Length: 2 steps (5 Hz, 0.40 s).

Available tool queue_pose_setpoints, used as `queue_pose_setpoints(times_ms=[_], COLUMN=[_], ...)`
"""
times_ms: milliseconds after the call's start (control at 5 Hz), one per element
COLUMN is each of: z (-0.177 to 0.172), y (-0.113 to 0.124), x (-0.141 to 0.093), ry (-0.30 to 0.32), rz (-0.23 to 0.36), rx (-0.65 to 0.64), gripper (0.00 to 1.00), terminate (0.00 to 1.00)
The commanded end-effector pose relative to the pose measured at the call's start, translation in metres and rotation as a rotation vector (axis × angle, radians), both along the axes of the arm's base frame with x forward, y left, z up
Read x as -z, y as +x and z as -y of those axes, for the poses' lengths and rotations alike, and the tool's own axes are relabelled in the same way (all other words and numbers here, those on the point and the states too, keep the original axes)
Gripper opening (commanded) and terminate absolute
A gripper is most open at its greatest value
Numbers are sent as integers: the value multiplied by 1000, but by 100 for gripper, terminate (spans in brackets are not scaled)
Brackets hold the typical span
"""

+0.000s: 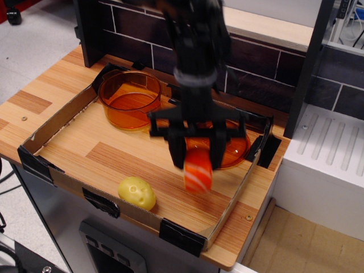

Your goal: Take sushi out of pot

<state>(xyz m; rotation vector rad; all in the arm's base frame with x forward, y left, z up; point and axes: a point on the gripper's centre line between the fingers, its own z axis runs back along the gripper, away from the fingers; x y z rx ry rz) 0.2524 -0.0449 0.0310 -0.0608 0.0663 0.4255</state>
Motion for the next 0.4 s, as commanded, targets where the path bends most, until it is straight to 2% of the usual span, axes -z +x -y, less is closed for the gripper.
queue_pose_setpoints(times_ms=[0, 200], z=[0, 0], y=[-2, -4], x=[18, 16], ry=[57, 71], rz=[76, 73], rx=[26, 27], gripper=[0, 100], terminate=[0, 0])
